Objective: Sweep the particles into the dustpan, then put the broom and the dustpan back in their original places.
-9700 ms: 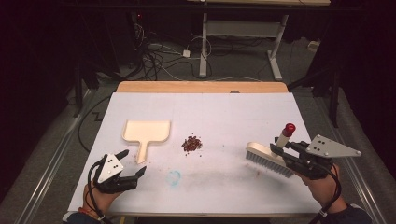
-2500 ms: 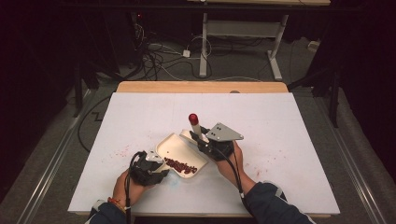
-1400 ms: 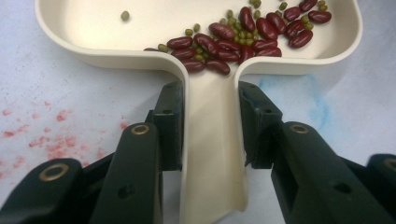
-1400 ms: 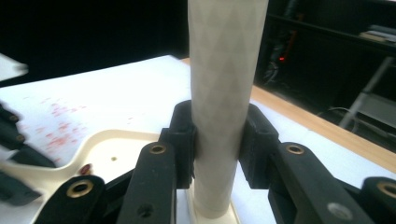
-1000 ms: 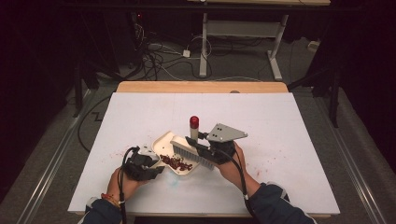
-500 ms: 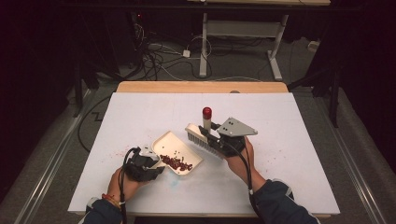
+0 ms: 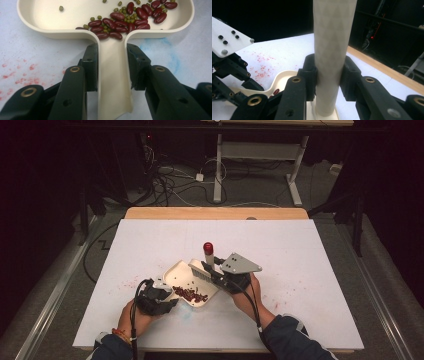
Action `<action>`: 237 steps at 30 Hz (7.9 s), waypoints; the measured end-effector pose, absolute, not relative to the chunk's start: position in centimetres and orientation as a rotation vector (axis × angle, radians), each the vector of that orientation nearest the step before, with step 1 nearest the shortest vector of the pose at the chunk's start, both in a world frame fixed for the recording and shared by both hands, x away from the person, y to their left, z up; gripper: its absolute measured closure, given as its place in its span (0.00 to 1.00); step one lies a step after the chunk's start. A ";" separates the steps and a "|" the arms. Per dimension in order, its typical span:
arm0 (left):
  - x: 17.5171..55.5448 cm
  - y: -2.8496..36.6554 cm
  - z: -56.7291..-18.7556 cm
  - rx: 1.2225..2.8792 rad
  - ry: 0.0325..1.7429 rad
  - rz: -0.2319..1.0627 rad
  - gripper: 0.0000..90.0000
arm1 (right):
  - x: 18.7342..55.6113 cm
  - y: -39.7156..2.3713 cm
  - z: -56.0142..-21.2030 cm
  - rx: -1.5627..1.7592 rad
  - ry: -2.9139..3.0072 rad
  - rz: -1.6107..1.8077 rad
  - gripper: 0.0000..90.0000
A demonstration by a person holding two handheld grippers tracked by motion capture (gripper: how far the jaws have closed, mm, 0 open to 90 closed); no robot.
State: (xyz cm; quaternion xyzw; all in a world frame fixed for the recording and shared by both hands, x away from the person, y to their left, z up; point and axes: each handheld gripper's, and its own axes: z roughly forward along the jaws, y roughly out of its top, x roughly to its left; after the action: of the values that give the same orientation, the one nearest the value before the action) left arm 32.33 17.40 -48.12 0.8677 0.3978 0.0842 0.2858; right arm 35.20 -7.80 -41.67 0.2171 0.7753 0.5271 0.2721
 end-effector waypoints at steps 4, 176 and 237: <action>32.2 16.7 -48.0 2.314 1.056 0.236 0.70 | 35.0 -7.2 -41.7 0.571 2.087 1.428 0.79; 36.1 20.5 -49.2 1.993 1.486 0.414 0.68 | 31.7 -30.6 -37.6 0.798 2.308 1.278 0.78; 30.5 20.6 -48.5 2.091 0.926 0.584 0.24 | 43.6 -26.2 -40.8 1.076 2.045 1.086 0.27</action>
State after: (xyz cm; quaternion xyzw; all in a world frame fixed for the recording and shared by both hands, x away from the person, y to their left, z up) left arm 30.54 20.63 -48.52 0.8193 0.3628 0.2286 0.3808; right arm 43.64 -26.20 -40.81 0.4034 0.7664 0.4071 0.2901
